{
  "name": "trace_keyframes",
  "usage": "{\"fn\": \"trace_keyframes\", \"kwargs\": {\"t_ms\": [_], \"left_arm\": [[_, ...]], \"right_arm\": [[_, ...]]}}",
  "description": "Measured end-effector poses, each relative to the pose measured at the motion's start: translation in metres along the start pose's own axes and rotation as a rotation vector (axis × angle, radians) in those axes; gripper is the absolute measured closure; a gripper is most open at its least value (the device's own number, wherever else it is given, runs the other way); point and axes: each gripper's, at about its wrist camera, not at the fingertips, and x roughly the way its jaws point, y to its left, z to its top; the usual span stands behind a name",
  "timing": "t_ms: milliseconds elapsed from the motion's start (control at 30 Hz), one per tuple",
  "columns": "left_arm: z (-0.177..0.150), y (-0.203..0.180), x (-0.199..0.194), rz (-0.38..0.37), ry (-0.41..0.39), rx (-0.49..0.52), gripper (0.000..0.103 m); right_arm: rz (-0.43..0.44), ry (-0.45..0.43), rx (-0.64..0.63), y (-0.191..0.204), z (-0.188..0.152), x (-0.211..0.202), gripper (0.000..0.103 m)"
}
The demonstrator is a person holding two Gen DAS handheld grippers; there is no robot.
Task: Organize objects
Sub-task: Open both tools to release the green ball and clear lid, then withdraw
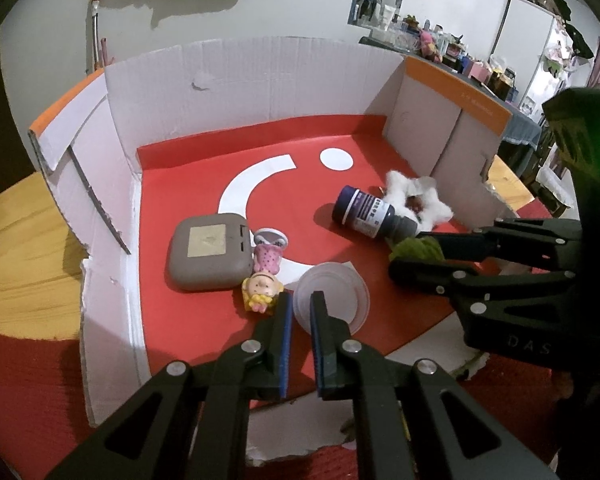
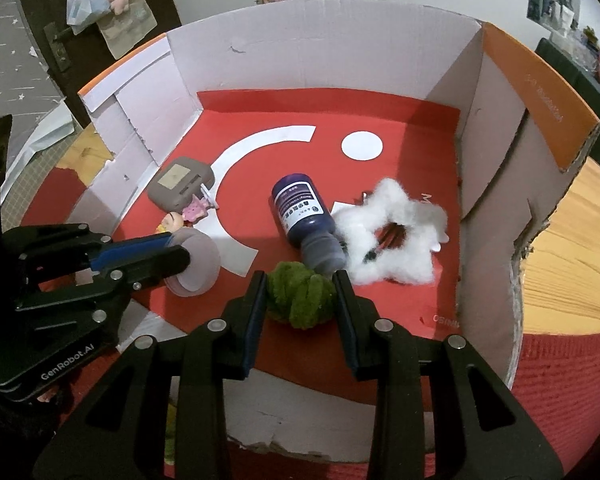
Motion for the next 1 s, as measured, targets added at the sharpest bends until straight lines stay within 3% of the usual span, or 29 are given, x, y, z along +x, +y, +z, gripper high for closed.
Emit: {"fn": "trace_keyframes", "kwargs": {"t_ms": [367, 567, 633, 1000], "left_arm": [[-0.001, 0.001, 0.0, -0.011, 0.005, -0.012, 0.091], [-0.002, -0.002, 0.001, -0.03, 0.005, -0.012, 0.078], [-0.002, -0.004, 0.0, -0.031, 0.004, -0.008, 0.074], [-0.004, -0.008, -0.005, -0.015, -0.014, 0.002, 0.06]], "right_arm": [[0.005, -0.004, 0.0, 0.002, 0.001, 0.001, 0.07], [0.014, -0.011, 0.0, 0.003, -0.001, 0.0, 0.068], [0.015, -0.015, -0.005, 0.005, -0.001, -0.002, 0.062], [0.015, -0.036, -0.001, 0.006, -0.005, -0.012, 0.057]]}}
